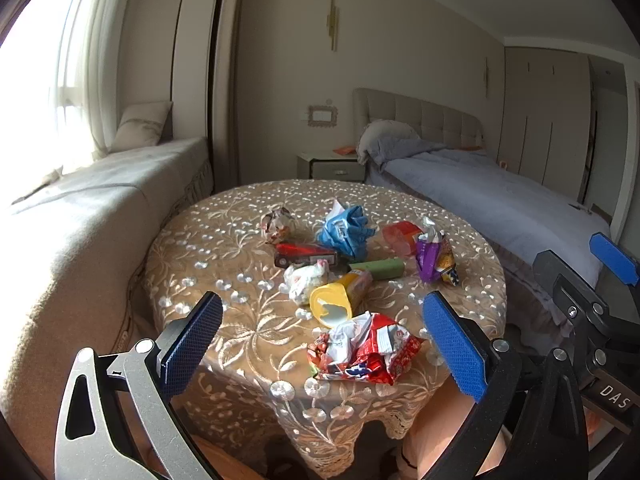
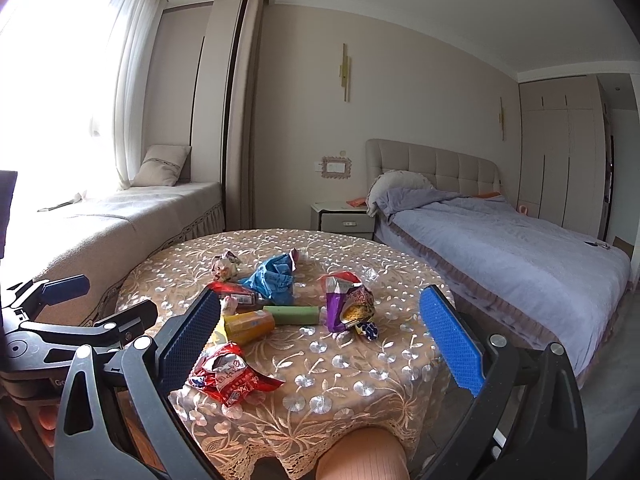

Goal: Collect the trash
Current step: 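Grasp the red-white snack wrapper with the left gripper while the right grasps the purple noodle packet, then carry both held wrappers over the white bin and open both grippers, then swing both open grippers back from the bin to the table, then grasp the yellow tube with the left gripper while the right grasps the green roll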

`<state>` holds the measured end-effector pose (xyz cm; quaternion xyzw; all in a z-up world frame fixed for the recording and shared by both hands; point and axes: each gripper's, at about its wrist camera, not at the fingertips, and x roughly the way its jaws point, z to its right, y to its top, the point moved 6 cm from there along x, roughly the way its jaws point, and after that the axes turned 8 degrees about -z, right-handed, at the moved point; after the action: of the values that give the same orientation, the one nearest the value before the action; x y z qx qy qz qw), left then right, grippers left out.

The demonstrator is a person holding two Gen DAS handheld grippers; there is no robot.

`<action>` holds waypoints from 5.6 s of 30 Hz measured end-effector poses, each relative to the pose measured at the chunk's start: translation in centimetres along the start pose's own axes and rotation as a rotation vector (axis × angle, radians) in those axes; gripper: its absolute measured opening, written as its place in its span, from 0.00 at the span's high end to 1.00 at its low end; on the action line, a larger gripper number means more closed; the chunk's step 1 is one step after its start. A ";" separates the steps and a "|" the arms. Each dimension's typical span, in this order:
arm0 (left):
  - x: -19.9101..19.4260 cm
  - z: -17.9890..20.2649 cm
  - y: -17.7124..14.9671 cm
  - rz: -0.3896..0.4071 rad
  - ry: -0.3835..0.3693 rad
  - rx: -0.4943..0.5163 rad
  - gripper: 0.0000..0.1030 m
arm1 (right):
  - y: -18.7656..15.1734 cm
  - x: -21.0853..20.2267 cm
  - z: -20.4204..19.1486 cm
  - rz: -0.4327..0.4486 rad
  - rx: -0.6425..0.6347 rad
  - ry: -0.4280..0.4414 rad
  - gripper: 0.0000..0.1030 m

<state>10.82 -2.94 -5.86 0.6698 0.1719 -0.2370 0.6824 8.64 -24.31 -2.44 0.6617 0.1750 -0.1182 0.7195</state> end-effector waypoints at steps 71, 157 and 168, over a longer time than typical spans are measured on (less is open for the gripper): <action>14.7 34.3 -11.5 -0.417 -0.545 0.763 0.31 | -20.2 4.5 26.8 -0.630 0.014 -0.212 0.43; 16.3 6.4 2.0 -0.139 -0.018 0.241 0.04 | -5.6 15.7 7.1 -0.365 -0.324 0.267 0.04; 22.1 3.5 0.6 -0.367 -0.120 0.194 0.21 | -3.0 26.0 -0.6 -0.463 -0.613 0.414 0.05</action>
<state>29.16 -8.50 -17.41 0.6745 0.2264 -0.4119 0.5693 31.09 -22.41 -15.86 0.3704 0.4862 -0.0837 0.7870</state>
